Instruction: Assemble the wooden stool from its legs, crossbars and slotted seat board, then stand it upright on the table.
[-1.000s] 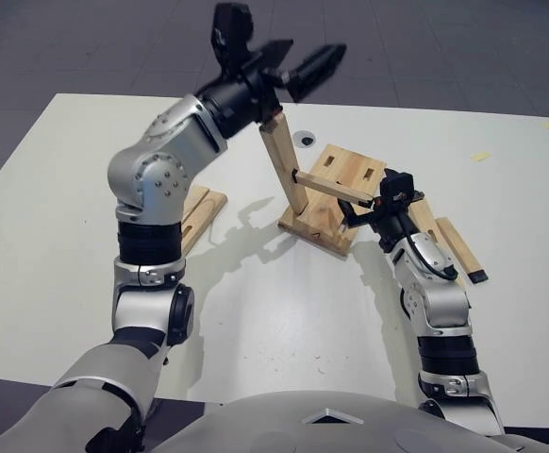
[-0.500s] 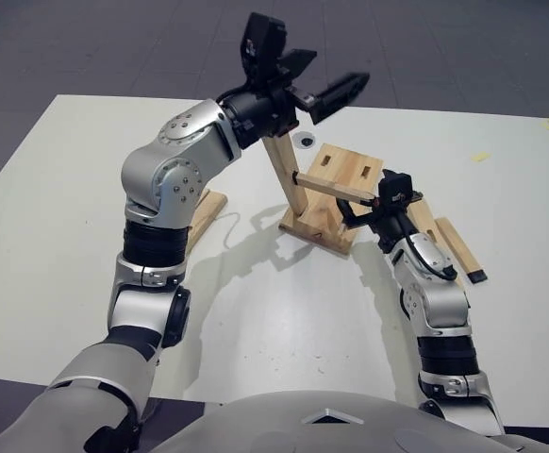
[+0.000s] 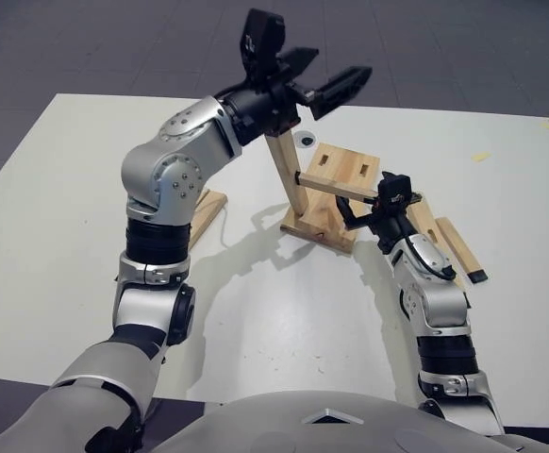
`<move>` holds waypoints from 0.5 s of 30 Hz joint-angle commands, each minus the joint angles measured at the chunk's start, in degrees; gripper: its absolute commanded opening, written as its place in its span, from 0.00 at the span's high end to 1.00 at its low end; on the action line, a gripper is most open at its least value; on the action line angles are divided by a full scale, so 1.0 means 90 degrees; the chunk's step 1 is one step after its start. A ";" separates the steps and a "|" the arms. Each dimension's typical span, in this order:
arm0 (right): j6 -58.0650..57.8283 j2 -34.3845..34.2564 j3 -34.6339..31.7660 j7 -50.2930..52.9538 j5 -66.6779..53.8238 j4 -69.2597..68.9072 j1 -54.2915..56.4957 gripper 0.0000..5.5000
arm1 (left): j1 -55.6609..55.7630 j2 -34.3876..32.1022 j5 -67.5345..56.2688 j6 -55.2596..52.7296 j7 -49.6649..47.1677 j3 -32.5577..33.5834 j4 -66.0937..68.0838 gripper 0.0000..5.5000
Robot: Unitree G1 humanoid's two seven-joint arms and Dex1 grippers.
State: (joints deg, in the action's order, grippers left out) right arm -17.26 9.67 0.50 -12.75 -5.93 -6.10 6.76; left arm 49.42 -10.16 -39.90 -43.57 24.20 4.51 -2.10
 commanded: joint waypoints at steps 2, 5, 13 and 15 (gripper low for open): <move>0.0035 0.0010 -0.0041 -0.0002 -0.0005 0.0043 0.0121 0.02 | 0.0889 -0.0210 -0.0468 -0.0082 -0.0130 0.0581 -0.0422 0.02; 0.0038 0.0006 -0.0046 0.0001 -0.0012 0.0049 0.0138 0.02 | 0.0669 -0.0285 -0.0284 0.0004 -0.0039 0.0447 -0.0215 0.02; -0.0196 0.0002 0.0126 -0.0049 0.0043 0.0170 -0.0145 0.02 | -0.1456 -0.0251 0.0653 -0.0131 0.0713 -0.1522 0.0202 0.02; -0.0203 0.0004 0.0106 -0.0042 0.0031 0.0170 -0.0156 0.02 | -0.1334 -0.0214 0.0610 -0.0091 0.0651 -0.1405 0.0153 0.02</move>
State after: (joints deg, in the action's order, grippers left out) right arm -18.11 9.80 0.93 -12.83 -5.72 -4.78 5.87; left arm 42.62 -13.51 -35.12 -39.14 29.67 -4.21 -3.42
